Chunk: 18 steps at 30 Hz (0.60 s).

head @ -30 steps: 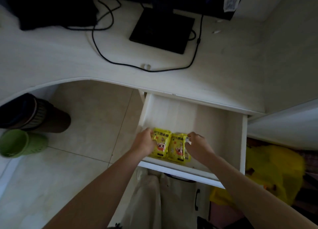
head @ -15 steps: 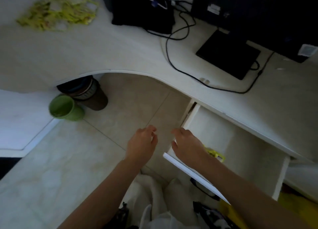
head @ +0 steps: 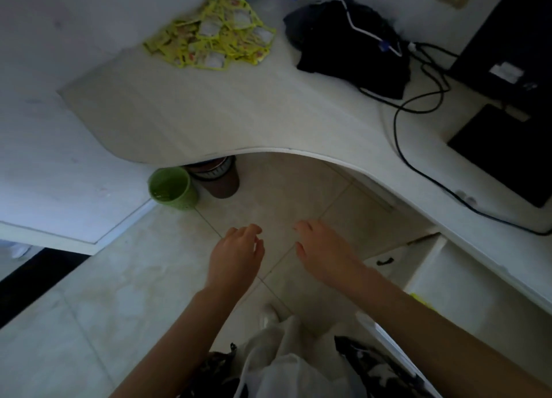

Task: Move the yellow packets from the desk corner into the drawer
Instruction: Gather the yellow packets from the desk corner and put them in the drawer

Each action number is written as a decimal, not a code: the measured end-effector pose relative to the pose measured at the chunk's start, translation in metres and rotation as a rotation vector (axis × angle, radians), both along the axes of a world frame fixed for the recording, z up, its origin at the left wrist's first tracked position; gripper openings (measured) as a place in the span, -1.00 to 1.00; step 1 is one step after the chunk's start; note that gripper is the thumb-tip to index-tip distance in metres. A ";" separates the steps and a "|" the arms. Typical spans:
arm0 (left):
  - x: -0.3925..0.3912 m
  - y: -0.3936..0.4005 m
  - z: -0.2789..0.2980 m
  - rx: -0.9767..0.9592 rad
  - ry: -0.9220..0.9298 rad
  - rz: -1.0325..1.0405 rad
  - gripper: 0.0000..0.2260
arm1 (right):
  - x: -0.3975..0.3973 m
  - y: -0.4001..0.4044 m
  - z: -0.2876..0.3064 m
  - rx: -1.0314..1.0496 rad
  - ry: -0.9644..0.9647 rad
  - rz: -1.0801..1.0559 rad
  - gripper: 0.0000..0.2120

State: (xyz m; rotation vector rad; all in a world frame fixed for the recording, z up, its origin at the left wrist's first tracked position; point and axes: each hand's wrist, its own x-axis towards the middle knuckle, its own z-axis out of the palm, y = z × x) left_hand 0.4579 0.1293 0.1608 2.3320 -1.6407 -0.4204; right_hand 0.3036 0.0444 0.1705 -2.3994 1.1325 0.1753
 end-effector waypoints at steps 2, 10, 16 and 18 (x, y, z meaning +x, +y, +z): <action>0.028 -0.008 0.004 0.000 -0.020 0.011 -0.79 | 0.029 -0.013 0.002 -0.015 0.004 0.011 -0.67; 0.122 -0.064 0.016 -0.051 -0.024 0.100 -0.81 | 0.123 -0.088 0.013 -0.095 -0.051 0.043 -0.68; 0.180 -0.132 0.017 -0.071 -0.021 0.127 -0.83 | 0.179 -0.165 0.024 -0.156 -0.060 0.100 -0.66; 0.196 -0.158 0.017 -0.072 -0.010 0.133 -0.80 | 0.194 -0.192 0.029 -0.168 -0.072 0.119 -0.67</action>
